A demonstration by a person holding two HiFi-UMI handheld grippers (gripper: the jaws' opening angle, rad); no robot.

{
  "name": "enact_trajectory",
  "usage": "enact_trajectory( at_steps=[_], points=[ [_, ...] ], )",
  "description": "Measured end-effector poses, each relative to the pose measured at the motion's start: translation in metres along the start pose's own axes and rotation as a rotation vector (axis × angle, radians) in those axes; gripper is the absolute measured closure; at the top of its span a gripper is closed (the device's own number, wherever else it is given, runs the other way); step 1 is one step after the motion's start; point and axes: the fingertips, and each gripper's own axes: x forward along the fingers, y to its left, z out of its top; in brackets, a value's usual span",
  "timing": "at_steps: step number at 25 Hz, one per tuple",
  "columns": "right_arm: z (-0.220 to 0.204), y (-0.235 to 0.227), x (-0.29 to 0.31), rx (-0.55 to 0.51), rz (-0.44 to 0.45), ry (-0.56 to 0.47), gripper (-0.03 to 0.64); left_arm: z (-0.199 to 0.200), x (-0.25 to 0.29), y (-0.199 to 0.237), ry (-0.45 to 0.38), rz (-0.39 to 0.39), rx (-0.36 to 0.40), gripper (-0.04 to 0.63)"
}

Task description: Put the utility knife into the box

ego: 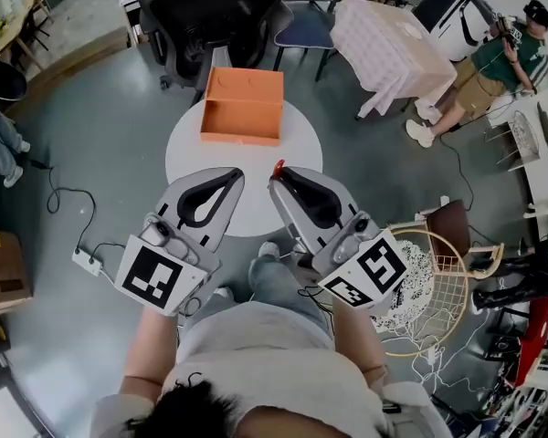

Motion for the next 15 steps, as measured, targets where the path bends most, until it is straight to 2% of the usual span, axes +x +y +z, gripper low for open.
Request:
enact_trajectory(
  at_steps=[3, 7, 10, 15],
  points=[
    [0.005, -0.018, 0.007, 0.004, 0.032, 0.005, 0.558, 0.004, 0.016, 0.008, 0.000, 0.033, -0.012, 0.586],
    [0.007, -0.039, 0.018, 0.005, 0.086, 0.015, 0.558, 0.013, 0.035, 0.025, -0.061, 0.088, -0.002, 0.586],
    [0.008, -0.054, 0.024, 0.011, 0.119, 0.018, 0.558, 0.009, 0.046, 0.033, -0.040, 0.122, 0.004, 0.586],
    [0.010, -0.080, 0.033, 0.013, 0.179, 0.030, 0.558, 0.011, 0.070, 0.044, -0.054, 0.175, 0.009, 0.586]
  ],
)
